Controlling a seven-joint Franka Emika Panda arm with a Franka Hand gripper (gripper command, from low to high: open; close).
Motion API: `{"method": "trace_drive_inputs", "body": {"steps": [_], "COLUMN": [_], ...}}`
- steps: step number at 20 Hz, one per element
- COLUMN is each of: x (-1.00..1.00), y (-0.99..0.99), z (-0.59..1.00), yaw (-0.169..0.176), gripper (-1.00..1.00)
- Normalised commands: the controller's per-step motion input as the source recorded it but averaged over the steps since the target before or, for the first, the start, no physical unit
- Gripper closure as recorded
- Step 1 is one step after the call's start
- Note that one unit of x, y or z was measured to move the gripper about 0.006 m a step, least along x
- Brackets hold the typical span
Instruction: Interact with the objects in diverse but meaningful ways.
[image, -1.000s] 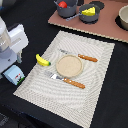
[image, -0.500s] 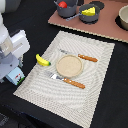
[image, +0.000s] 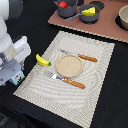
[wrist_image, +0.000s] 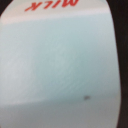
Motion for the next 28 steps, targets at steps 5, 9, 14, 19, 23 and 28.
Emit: {"method": "trace_drive_inputs", "body": {"steps": [5,9,14,19,23,28], "x": [0.05,0.02,0.0,-0.11,-0.03,0.62], "y": [-0.1,-0.11,-0.11,0.14,0.3,0.45], "z": [0.01,0.0,0.05,0.98,1.0,0.99], "yaw": [0.0,0.0,0.0,0.0,0.01,0.012], "gripper": [1.0,1.0,1.0,1.0,1.0,1.0]}}
